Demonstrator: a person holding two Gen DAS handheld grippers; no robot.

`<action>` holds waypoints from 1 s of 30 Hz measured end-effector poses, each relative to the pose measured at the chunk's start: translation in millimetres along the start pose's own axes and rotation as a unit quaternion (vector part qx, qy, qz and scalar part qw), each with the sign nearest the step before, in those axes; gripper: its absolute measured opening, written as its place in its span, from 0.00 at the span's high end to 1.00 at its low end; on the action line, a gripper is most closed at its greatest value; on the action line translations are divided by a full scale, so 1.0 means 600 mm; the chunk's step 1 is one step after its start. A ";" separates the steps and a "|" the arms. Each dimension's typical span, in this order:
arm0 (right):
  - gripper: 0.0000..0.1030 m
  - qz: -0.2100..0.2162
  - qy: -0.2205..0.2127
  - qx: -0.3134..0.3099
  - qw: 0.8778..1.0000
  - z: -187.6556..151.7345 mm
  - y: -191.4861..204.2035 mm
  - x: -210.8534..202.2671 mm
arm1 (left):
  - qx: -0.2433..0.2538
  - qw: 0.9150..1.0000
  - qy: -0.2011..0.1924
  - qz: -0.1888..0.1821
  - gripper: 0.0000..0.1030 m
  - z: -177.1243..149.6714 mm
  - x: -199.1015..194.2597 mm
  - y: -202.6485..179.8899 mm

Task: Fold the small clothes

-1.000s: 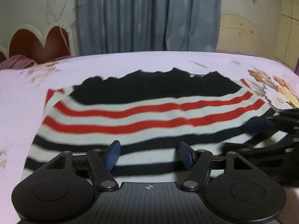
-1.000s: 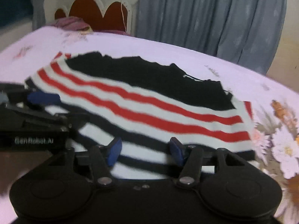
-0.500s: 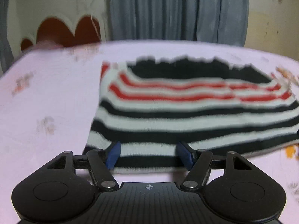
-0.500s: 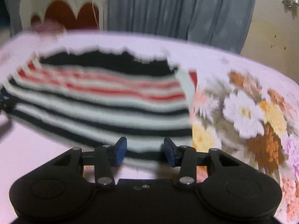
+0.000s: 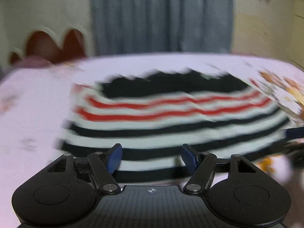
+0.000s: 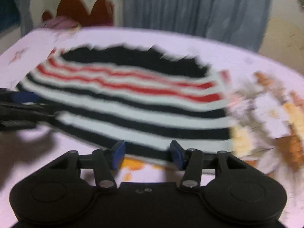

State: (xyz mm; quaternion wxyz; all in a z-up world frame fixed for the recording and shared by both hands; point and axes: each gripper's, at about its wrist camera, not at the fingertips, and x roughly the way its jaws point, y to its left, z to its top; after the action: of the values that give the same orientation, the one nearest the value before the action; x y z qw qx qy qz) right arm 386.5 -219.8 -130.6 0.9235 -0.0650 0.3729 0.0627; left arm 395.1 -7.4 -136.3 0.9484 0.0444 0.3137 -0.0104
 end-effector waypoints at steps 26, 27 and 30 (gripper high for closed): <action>0.57 -0.042 0.027 0.050 0.997 -0.044 -0.129 -0.002 | -0.078 0.994 0.051 0.065 0.32 -0.039 0.022 0.135; 0.43 -0.042 0.016 0.053 0.998 -0.044 -0.129 -0.013 | -0.083 0.994 0.040 0.065 0.32 -0.036 0.010 0.136; 0.49 -0.040 -0.022 0.055 0.997 -0.042 -0.129 -0.041 | -0.123 0.992 0.013 0.032 0.32 -0.037 -0.026 0.140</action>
State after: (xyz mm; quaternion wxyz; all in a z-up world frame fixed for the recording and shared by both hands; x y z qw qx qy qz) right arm 364.5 -302.1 -125.7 0.9352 -0.0278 0.3529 0.0067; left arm 373.5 78.1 -138.5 0.9423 -0.0628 0.3235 0.0595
